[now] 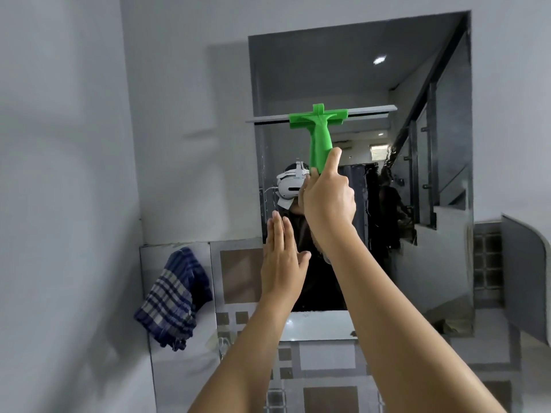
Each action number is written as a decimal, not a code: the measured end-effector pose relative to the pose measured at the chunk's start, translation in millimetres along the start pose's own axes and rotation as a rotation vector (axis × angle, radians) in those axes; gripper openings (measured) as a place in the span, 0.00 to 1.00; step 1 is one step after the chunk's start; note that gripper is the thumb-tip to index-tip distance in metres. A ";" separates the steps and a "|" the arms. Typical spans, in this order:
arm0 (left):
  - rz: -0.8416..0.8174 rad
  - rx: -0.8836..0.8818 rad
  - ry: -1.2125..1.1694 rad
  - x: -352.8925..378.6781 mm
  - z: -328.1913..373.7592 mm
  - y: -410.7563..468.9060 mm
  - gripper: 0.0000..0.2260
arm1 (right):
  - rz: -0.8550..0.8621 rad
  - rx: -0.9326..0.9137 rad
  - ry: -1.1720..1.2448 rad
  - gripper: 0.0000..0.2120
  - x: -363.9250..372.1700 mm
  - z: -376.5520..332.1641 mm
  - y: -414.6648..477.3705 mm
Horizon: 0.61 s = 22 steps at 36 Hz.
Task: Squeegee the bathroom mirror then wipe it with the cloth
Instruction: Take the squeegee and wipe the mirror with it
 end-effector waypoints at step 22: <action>0.034 -0.157 -0.090 15.3 11.8 -15.4 0.41 | 0.027 -0.404 -0.320 0.23 -29.7 70.3 13.7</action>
Point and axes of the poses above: each hand's wrist, its own y-axis towards the middle knuckle, its own x-axis out of the palm, z = x × y, the point moved 3 cm from there along y, towards the middle knuckle, and after that the axes turned 11 degrees about -y, right-handed, at the moved point
